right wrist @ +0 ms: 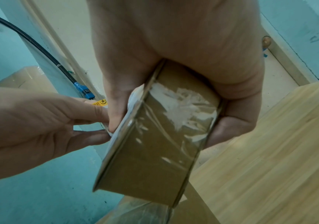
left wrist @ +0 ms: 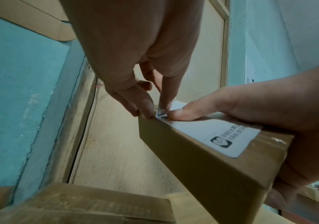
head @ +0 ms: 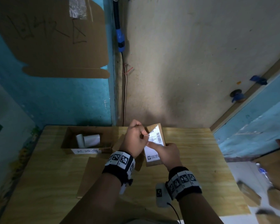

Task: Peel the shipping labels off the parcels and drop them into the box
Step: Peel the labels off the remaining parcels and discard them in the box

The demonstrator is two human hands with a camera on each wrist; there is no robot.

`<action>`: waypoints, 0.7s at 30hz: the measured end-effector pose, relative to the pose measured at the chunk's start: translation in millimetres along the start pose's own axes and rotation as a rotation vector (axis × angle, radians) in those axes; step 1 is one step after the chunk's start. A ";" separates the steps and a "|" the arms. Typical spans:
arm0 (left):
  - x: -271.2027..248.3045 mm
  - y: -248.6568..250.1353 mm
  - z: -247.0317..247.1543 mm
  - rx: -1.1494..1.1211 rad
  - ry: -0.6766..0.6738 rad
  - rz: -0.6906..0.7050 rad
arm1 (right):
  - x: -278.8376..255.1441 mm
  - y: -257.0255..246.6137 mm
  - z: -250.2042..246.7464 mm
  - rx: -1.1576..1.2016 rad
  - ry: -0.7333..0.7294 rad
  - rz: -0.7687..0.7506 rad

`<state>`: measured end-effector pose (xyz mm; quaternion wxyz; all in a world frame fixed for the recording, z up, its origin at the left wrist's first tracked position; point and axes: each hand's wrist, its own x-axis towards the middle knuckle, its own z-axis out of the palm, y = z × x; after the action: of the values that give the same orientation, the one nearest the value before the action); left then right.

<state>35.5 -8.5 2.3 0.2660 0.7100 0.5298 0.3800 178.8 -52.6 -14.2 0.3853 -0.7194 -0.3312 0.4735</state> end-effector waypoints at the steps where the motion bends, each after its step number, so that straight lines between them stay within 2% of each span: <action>1: -0.4 -0.1 -0.4 -0.004 0.000 0.004 | 0.2 0.2 -0.1 -0.003 -0.002 0.000; 21: -3.4 -2.8 -2.8 -0.093 -0.045 -0.043 | 3.9 4.8 -3.2 -0.032 -0.035 0.025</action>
<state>31.2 -11.0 0.8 0.3185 0.6939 0.5206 0.3821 183.6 -52.3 -19.2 0.3621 -0.7210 -0.3366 0.4855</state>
